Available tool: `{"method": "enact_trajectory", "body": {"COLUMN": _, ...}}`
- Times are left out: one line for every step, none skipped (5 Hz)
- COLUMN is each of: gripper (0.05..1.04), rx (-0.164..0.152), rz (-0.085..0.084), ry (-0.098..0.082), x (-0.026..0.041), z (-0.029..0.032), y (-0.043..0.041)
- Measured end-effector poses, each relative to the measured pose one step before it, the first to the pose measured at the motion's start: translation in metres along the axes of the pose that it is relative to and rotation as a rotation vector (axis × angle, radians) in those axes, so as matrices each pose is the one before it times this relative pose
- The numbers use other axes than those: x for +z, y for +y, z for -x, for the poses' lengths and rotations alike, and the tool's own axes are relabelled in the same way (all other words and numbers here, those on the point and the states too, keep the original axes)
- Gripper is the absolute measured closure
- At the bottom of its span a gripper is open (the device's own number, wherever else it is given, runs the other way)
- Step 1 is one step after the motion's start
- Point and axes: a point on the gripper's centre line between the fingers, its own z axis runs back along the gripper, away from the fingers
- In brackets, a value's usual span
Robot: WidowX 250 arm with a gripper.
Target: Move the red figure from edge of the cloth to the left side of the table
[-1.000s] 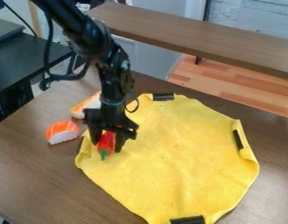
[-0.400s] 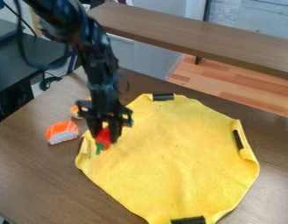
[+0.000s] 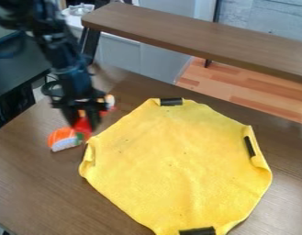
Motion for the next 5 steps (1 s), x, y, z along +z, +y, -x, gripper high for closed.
{"method": "enact_trajectory", "body": {"gripper": 0.587, "rx": 0.0309, "rz": -0.0255, "ry": 0.0122, "x": 0.00134, "z": 0.01120, "y": 0.03503}}
{"method": "enact_trajectory", "body": {"gripper": 0.587, "rx": 0.0070, "rz": 0.0304, "ry": 0.0532, "x": -0.00521, "z": 0.02057, "y": 0.03288}}
{"method": "enact_trajectory", "body": {"gripper": 0.587, "rx": 0.0205, "rz": 0.0183, "ry": 0.0048, "x": 0.00093, "z": 0.01184, "y": 0.02033}}
{"method": "enact_trajectory", "body": {"gripper": 0.587, "rx": 0.0672, "rz": -0.0069, "ry": 0.0226, "x": -0.01728, "z": 0.00751, "y": 0.00763}}
{"method": "enact_trajectory", "body": {"gripper": 0.587, "rx": 0.0235, "rz": -0.0370, "ry": -0.0326, "x": -0.02675, "z": 0.00096, "y": 0.00256}}
